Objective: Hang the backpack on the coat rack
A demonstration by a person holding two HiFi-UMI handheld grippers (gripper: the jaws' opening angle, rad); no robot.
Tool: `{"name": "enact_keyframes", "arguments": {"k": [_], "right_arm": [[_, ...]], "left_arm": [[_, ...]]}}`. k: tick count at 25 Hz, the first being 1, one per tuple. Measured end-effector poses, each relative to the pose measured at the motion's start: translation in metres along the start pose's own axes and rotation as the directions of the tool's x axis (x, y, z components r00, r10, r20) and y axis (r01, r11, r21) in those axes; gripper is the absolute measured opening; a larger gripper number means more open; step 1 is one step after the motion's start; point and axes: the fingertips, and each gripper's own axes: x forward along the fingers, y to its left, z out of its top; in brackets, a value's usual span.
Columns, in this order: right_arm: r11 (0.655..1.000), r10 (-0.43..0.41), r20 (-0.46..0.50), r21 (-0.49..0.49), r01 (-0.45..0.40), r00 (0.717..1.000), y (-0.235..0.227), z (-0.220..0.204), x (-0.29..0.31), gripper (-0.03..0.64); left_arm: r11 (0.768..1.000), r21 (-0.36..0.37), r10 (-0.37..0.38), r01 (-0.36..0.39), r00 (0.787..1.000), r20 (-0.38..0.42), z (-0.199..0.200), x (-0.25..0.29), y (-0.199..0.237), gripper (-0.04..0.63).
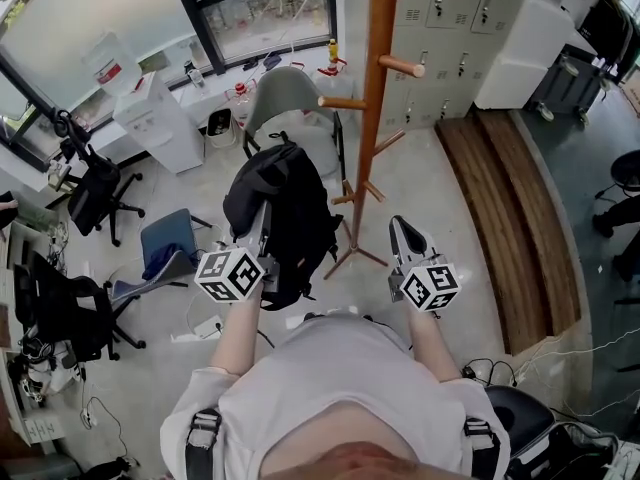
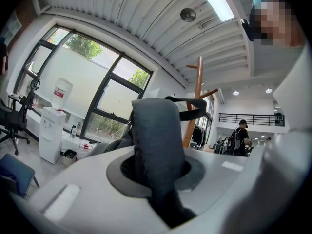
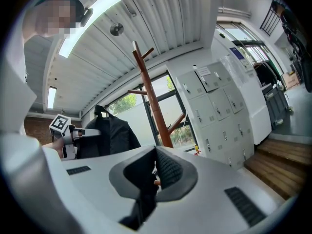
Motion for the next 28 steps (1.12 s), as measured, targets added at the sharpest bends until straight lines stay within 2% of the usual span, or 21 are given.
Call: {"name": "enact_keyframes", "arguments": {"k": [12,20,28], "right_arm": [[0.999,-0.039,0.015,0.007,0.039,0.999,-0.012,0.004,-0.004,0.009],[0.997,-0.077,0.010,0.019,0.077,0.997,-0.025,0.001,-0.012,0.009],[0.997,-0.074,0.016,0.029,0.074,0.997,-0.022,0.003,-0.015,0.009]], "left_arm": [[0.999,0.039,0.029,-0.030,0.999,0.027,0.058,0.047,-0.002,0.075],[0.997,0.078,0.004,-0.008,0.999,0.049,0.093,0.077,-0.020,0.077],[0.996,0.088,-0.003,-0.002,0.998,0.061,0.113,0.101,-0.035,0.078]]}}
